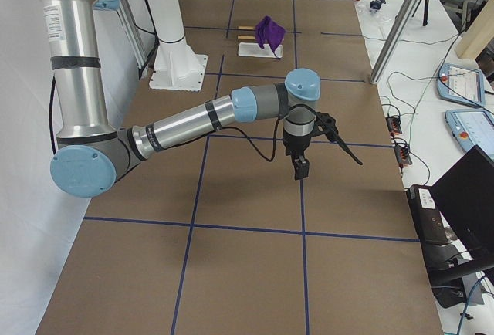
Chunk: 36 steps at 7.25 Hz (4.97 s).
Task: Hang towel on rack
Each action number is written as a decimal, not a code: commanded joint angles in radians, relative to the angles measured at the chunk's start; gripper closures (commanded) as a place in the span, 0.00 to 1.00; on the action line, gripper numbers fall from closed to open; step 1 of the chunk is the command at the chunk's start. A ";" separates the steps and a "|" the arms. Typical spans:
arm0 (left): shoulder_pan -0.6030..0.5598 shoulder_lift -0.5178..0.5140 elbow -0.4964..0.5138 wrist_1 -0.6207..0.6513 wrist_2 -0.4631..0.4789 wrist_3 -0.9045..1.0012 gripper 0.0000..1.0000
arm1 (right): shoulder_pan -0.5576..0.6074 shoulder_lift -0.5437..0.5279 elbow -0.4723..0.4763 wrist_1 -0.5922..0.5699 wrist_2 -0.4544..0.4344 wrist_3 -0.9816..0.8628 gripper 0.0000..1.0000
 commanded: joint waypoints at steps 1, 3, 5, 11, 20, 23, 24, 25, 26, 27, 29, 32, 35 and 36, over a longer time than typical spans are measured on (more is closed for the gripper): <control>-0.231 0.063 0.200 -0.011 -0.178 0.347 0.00 | 0.103 -0.012 -0.117 -0.008 0.028 -0.185 0.00; -0.291 0.109 0.332 -0.011 -0.290 0.371 0.00 | 0.118 -0.017 -0.134 0.009 0.052 -0.161 0.00; -0.326 0.172 0.354 -0.048 -0.343 0.375 0.00 | 0.111 -0.061 -0.168 0.070 0.052 -0.146 0.00; -0.345 0.215 0.445 -0.108 -0.353 0.286 0.00 | 0.120 -0.083 -0.193 0.067 0.134 -0.111 0.00; -0.345 0.206 0.425 -0.109 -0.395 0.226 0.00 | 0.131 -0.106 -0.213 0.069 0.134 -0.112 0.00; -0.344 0.200 0.425 -0.109 -0.395 0.226 0.00 | 0.131 -0.102 -0.208 0.070 0.134 -0.053 0.00; -0.344 0.200 0.425 -0.109 -0.395 0.226 0.00 | 0.131 -0.102 -0.208 0.070 0.136 -0.049 0.00; -0.344 0.200 0.425 -0.109 -0.395 0.226 0.00 | 0.131 -0.101 -0.209 0.070 0.136 -0.049 0.00; -0.344 0.200 0.425 -0.109 -0.395 0.226 0.00 | 0.131 -0.102 -0.208 0.070 0.136 -0.049 0.00; -0.344 0.200 0.425 -0.109 -0.395 0.223 0.00 | 0.131 -0.102 -0.208 0.070 0.136 -0.049 0.00; -0.344 0.199 0.426 -0.135 -0.395 0.181 0.00 | 0.131 -0.101 -0.208 0.070 0.136 -0.049 0.00; -0.344 0.200 0.420 -0.157 -0.395 0.130 0.00 | 0.131 -0.102 -0.206 0.070 0.139 -0.049 0.00; -0.344 0.200 0.420 -0.158 -0.395 0.133 0.00 | 0.131 -0.099 -0.206 0.070 0.139 -0.049 0.00; -0.344 0.200 0.419 -0.158 -0.395 0.133 0.00 | 0.131 -0.099 -0.206 0.070 0.139 -0.049 0.00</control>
